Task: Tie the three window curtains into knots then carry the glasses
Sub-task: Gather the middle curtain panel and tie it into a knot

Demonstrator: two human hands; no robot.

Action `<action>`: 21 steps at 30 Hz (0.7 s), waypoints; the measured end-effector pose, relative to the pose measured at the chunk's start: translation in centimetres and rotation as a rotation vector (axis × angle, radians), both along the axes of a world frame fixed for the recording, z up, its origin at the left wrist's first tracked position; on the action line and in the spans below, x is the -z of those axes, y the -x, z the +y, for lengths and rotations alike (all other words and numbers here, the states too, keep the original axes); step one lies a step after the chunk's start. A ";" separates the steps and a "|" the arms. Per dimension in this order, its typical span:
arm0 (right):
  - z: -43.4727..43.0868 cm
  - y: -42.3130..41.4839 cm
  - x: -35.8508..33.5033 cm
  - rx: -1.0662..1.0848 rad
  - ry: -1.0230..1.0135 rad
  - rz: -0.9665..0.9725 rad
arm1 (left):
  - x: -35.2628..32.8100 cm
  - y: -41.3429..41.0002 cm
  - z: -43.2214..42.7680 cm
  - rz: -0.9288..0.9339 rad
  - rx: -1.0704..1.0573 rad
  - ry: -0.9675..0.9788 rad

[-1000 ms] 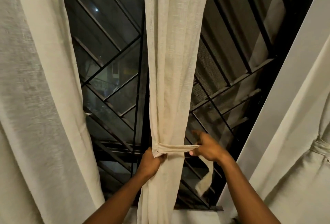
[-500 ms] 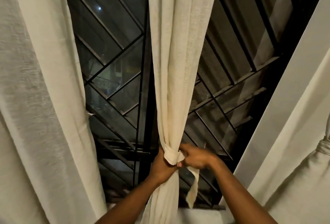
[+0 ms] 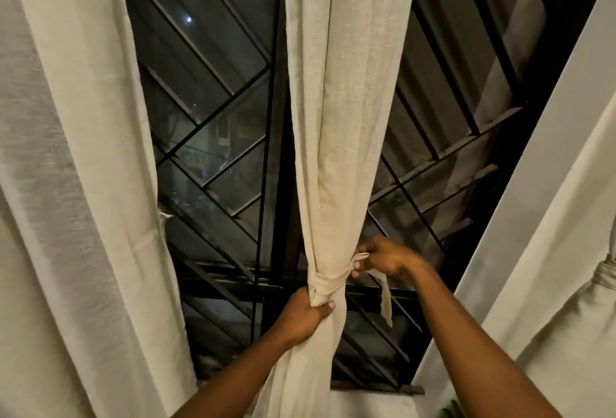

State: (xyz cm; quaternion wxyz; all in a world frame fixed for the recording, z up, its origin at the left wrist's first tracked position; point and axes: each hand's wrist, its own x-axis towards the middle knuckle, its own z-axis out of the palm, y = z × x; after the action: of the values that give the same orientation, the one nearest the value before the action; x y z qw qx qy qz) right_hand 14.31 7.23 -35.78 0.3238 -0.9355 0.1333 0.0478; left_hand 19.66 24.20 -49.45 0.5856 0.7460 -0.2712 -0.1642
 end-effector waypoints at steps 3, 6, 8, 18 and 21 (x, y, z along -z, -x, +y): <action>2.7 -1.0 0.2 0.008 0.098 -0.075 | -0.2 0.9 -0.5 -0.054 0.074 -0.081; 4.3 -2.0 1.4 0.042 -0.026 -0.175 | -0.5 1.4 -0.7 -0.091 0.115 -0.109; 5.1 -2.2 1.7 0.095 -0.135 -0.208 | -0.6 1.2 -0.4 -0.093 0.107 -0.109; 5.2 0.7 5.1 -0.039 -0.731 -0.372 | 0.0 0.2 1.0 0.077 0.032 -0.124; 5.3 1.6 5.3 -0.124 -0.961 -0.293 | -0.3 0.4 1.0 0.089 0.034 -0.128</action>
State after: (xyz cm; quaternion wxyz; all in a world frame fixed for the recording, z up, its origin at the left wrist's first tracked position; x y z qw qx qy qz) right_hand 12.74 12.51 -41.09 0.7297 -0.6837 -0.0064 -0.0091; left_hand 19.30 25.19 -49.17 0.5453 0.7692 -0.2465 -0.2243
